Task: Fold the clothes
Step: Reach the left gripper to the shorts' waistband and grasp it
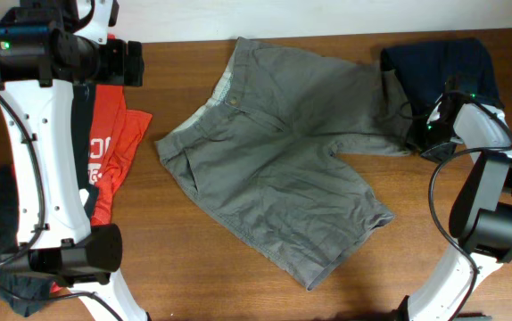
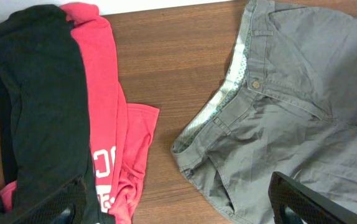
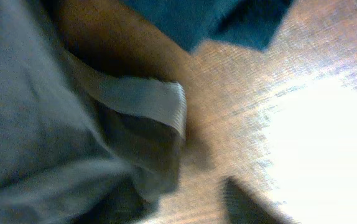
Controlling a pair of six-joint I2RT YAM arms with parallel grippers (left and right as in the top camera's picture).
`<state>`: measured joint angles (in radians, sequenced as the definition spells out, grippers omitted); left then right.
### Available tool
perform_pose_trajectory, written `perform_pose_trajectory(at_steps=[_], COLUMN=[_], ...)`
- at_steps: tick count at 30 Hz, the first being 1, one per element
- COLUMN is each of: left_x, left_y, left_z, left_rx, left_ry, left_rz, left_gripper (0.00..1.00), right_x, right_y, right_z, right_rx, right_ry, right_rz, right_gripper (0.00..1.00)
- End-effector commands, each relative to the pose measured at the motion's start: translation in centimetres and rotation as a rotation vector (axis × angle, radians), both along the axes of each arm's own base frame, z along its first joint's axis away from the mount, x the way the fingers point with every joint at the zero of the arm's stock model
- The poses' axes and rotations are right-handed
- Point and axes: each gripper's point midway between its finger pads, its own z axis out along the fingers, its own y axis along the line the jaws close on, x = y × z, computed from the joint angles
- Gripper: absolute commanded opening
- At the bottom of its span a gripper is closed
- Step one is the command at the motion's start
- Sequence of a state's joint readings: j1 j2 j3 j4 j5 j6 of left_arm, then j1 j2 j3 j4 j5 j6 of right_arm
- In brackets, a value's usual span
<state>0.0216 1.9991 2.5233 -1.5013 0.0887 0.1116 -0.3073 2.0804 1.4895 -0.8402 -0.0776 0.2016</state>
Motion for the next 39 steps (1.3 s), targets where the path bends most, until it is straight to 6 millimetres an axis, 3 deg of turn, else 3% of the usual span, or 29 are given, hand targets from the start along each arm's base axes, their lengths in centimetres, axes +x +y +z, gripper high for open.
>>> perform_pose_trajectory(at_steps=[1,5,9,11,15,17,19,23,27,29,32,34,36,39], left_x=[0.7,2.9,6.4,8.8,11.0,11.2,11.2,11.0,10.4,10.2,10.4,10.7,10.7,10.6], left_y=[-0.6,-1.8,-6.0,-8.8,-13.6,-17.0,-18.7,-21.7,-23.8,-24.2,-23.0,-21.3,-18.4,-15.4], left_z=[-1.1,-3.0,-6.5,-9.8,-16.1,-20.4,-23.0,-27.3,-29.9,-30.9,-33.3,-35.1,-37.2,-38.6], left_rx=[-0.014,-0.013,-0.015,-0.001,0.036,0.06,0.073,0.078,0.116,0.142,0.224,0.29,0.358,0.302], left_ry=[0.019,0.019,0.004,-0.002,0.018,0.044,0.064,0.088,0.089,0.098,0.147,0.192,0.266,0.329], left_rz=[-0.032,-0.106,-0.269,-0.36,-0.538,-0.657,-0.706,-0.763,-0.871,-0.89,-0.833,-0.741,-0.617,-0.439], left_gripper=[0.93,0.93,0.93,0.93,0.93,0.93,0.93,0.93,0.93,0.93,0.93,0.94,0.97,0.99], right_x=[-0.1,0.1,1.0,0.6,-0.3,-0.6,-0.7,-0.6,-0.5,-0.5,-0.5,-0.5,-0.5,-0.5], right_y=[-0.2,1.4,3.3,3.9,5.3,6.1,6.5,7.3,7.6,7.6,7.6,7.6,7.6,7.9], right_z=[1.6,4.3,10.0,13.5,17.2,18.0,18.0,17.9,17.9,17.9,17.9,17.9,17.9,17.9], right_rx=[-0.029,0.052,0.111,0.085,0.057,0.056,0.058,0.063,0.064,0.064,0.064,0.064,0.064,0.065], right_ry=[0.0,-0.033,-0.168,-0.236,-0.306,-0.318,-0.314,-0.312,-0.312,-0.312,-0.312,-0.312,-0.311,-0.31], right_rz=[0.013,0.073,0.16,0.184,0.229,0.248,0.258,0.277,0.284,0.284,0.284,0.284,0.284,0.292], right_gripper=[0.7,0.71,0.73,0.76,0.77,0.76,0.77,0.77,0.77,0.77,0.77,0.77,0.77,0.77])
